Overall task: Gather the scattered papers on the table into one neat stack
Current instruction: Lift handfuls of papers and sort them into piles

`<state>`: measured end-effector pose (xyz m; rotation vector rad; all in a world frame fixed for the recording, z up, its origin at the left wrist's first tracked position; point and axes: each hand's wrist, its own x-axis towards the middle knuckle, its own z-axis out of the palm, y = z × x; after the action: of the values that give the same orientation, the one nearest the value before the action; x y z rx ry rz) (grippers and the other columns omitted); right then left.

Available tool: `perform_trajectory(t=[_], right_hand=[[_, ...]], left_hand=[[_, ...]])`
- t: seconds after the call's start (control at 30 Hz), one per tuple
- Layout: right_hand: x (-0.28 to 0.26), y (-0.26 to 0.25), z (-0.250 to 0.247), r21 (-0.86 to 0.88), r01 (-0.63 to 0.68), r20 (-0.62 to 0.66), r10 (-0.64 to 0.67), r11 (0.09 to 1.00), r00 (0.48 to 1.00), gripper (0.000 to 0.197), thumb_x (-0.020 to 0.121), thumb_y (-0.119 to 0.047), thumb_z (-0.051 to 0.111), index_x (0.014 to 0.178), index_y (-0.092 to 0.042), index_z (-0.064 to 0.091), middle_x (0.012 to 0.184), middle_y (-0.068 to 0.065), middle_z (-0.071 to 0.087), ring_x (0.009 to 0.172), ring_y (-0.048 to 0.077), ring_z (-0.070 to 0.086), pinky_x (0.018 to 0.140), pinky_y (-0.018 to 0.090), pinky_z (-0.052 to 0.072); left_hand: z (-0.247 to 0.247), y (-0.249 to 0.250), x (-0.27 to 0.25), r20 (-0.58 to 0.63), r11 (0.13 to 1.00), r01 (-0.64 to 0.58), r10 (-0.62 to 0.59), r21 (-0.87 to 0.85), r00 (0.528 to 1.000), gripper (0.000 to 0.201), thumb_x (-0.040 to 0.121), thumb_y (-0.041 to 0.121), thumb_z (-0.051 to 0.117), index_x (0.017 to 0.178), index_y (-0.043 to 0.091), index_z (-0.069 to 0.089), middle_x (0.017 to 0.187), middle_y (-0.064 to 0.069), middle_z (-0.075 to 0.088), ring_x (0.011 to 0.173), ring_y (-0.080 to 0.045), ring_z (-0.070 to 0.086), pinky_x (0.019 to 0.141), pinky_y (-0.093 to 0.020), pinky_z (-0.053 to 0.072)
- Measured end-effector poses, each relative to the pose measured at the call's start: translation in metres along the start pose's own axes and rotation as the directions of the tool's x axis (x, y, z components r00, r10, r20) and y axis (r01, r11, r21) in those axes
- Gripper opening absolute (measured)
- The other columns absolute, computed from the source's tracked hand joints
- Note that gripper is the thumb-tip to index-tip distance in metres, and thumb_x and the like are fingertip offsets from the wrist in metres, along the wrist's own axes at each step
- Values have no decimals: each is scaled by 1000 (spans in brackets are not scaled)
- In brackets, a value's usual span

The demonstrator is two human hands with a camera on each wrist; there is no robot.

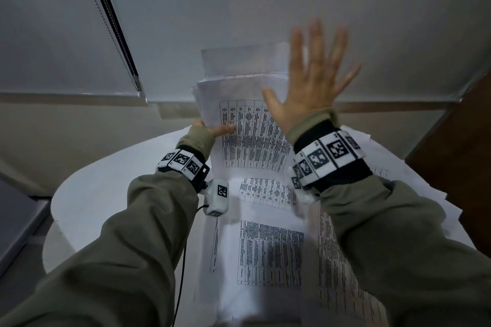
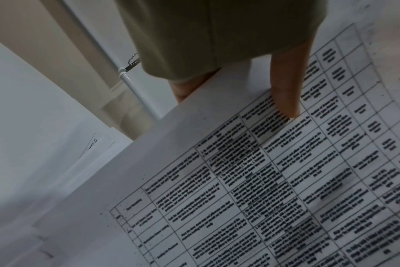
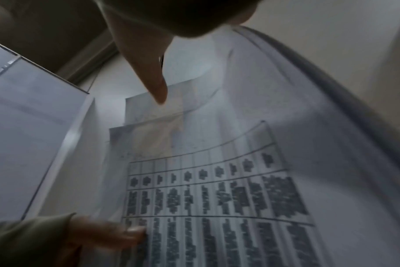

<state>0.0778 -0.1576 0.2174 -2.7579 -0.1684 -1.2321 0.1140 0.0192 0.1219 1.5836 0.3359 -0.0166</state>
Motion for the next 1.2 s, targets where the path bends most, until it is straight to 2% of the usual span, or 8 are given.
perform_trajectory(t=[0.13,0.23,0.37,0.6,0.77,0.9,1.03,1.2], right_hand=[[4,-13,-5,-97,134,380,-87,986,921,76,87,-55,44,148,-32,5,159,-5,-1,144,34,-9,98,75,-6],[1,-20,-10,-81,65,280,-40,995,959,83,85,-42,53,149,-28,2,159,-3,7,145,33,-1,98,71,-9],[5,-24,-3,34,195,521,-183,980,834,66,92,-38,44,148,-26,11,156,-8,18,146,18,9,106,67,-4],[0,-14,14,26,219,540,-198,975,818,79,88,-50,46,148,-31,-2,158,-7,-6,145,26,-13,106,67,-6],[-2,42,31,-40,-207,462,202,977,863,95,81,-56,55,147,-34,-9,157,2,-19,142,35,-17,105,65,-6],[-30,75,58,382,-826,757,372,415,537,109,71,-38,76,149,-26,0,157,8,13,143,31,19,113,56,21],[-57,66,78,372,-857,851,237,357,468,61,83,-12,67,137,-5,39,136,10,51,126,28,47,107,42,37],[-69,92,85,281,-854,857,286,438,428,78,80,-5,70,144,-19,27,147,12,33,132,31,37,108,50,34]], left_hand=[[-1,-5,3,36,997,-44,46,-59,998,107,37,32,91,128,1,45,119,-14,62,112,-32,57,105,-53,40],[-2,-6,4,69,995,-64,69,-72,995,104,36,32,90,126,0,48,118,-16,63,112,-34,59,104,-53,41],[2,-10,9,100,992,-100,107,-73,989,96,33,34,88,117,3,56,111,-13,66,110,-34,60,103,-54,41],[-2,-12,12,95,993,-108,112,-42,989,88,48,27,86,125,3,51,115,-11,65,113,-30,58,106,-50,39],[-4,2,3,7,999,1,-1,50,1000,93,58,34,85,133,0,42,127,-16,57,114,-27,53,108,-46,36],[0,4,7,-55,997,25,-21,71,998,74,77,15,73,137,-3,35,139,-20,47,132,-32,41,109,-37,31],[9,-4,2,8,986,38,-40,165,999,65,80,12,71,135,-3,40,136,-18,49,121,-25,48,102,-29,35],[1,4,3,-222,996,-57,70,66,972,53,76,13,74,121,-8,54,111,-19,61,94,-26,55,84,-27,43]])
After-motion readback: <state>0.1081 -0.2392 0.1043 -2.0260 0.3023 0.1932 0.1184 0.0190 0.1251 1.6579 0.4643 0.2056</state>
